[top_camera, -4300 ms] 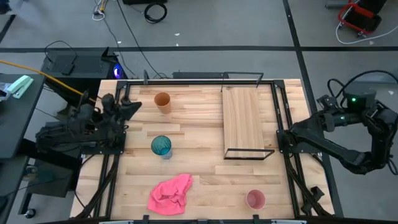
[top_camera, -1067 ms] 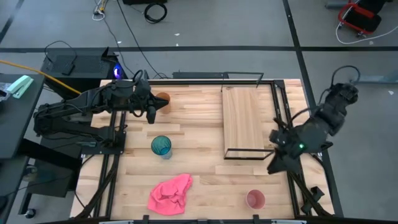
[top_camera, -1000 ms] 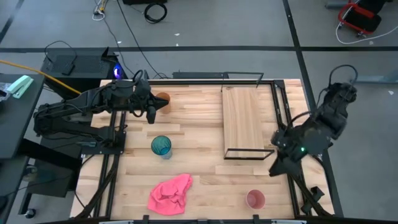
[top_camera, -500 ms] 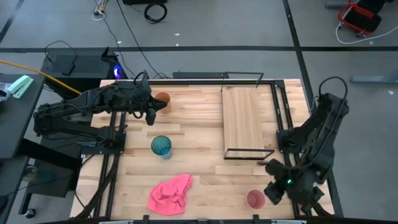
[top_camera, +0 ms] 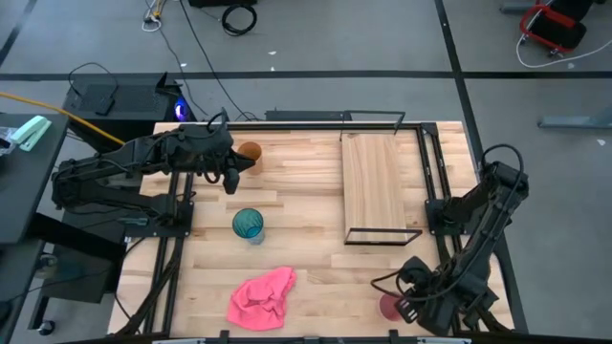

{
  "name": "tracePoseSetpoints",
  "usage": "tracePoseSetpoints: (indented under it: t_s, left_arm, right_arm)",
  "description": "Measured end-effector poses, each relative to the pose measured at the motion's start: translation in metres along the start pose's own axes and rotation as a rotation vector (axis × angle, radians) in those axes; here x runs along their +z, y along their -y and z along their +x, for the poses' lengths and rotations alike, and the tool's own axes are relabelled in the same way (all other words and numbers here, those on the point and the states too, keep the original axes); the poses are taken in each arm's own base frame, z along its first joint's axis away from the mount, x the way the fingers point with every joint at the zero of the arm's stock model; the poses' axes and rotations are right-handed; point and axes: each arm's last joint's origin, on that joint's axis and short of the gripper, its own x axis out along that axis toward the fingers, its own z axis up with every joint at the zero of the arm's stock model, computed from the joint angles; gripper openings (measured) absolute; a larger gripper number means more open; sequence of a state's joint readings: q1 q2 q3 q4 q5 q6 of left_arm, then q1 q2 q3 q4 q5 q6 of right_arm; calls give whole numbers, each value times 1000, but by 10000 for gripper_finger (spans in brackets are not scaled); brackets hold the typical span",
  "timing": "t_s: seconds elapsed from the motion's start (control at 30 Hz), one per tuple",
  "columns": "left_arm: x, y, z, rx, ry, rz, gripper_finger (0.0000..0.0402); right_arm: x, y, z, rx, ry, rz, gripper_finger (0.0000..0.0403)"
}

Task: Stack small to large cups/mugs on shelf
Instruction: Put the pink cup on the shelf

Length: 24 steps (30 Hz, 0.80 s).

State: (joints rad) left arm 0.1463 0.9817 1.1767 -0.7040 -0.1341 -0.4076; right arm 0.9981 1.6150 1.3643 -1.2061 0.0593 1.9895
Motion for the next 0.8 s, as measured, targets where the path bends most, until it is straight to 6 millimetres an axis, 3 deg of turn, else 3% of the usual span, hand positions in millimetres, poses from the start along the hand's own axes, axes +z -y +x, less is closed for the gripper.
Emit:
tracePoseSetpoints:
  t_s: [0.27,0.8]
  left_arm:
    - [0,0,0,0,0,-6,40]
    - [0,0,0,0,0,-8,44]
  right_arm:
    - [2,0,2,1,64,-7,130]
    - [-8,-19,36,-15,82,-32,130]
